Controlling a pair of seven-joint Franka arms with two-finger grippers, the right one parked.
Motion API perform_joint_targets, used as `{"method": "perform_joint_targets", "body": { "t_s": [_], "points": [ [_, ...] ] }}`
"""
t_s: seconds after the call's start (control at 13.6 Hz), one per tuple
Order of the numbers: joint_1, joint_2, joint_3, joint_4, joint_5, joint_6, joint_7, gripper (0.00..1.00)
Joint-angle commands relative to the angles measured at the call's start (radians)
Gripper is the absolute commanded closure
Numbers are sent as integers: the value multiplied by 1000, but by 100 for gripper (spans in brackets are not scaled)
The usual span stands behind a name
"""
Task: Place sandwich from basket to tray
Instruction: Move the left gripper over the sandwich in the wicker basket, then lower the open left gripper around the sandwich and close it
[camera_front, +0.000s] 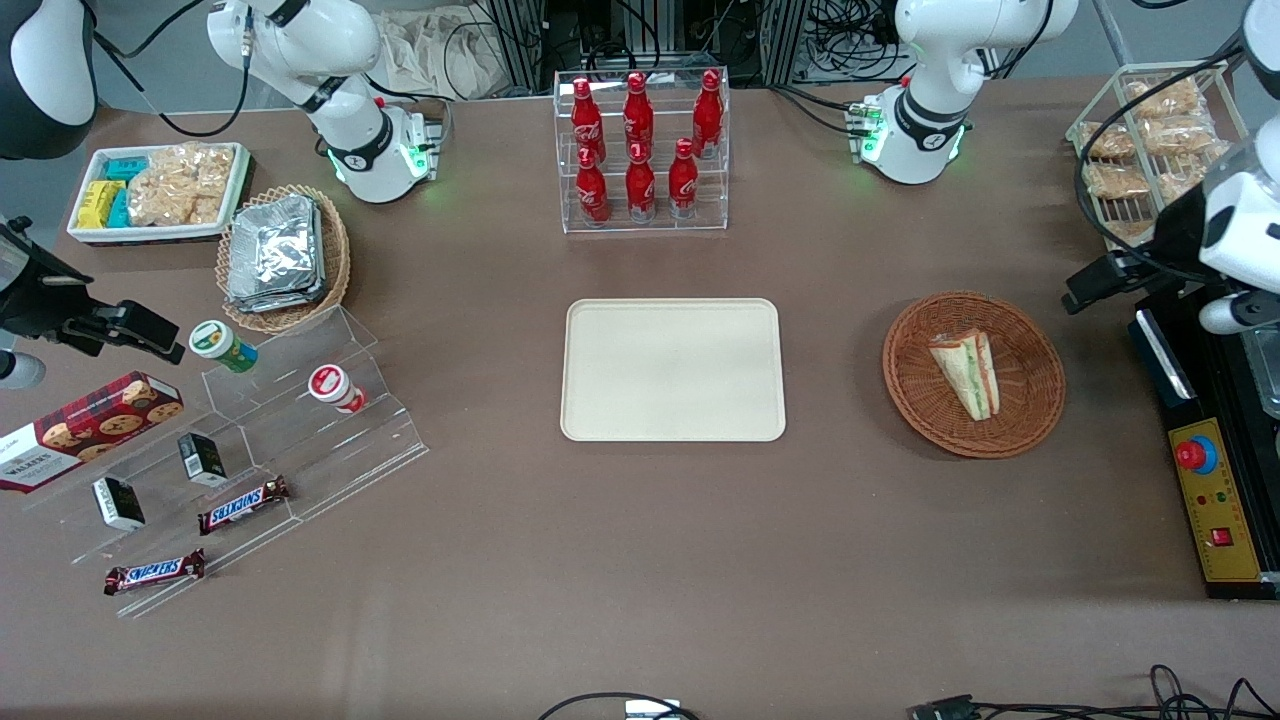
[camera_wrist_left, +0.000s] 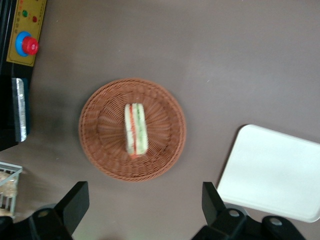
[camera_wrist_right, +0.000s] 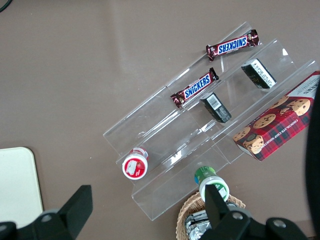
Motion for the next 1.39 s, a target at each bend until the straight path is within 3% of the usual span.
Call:
{"method": "perform_joint_targets", "body": {
  "t_s": [0.0,0.37,0.59,0.95,1.32],
  "points": [
    [11,-1,38,-73,-2,-12,60,0],
    [49,-33,39,-378,4,203,10,0],
    [42,-26,34,-583,4,500,-30,0],
    [-29,117,31,-634,6,714,-132,0],
    [-69,172,31,-732,10,867,-144,0]
  ]
}}
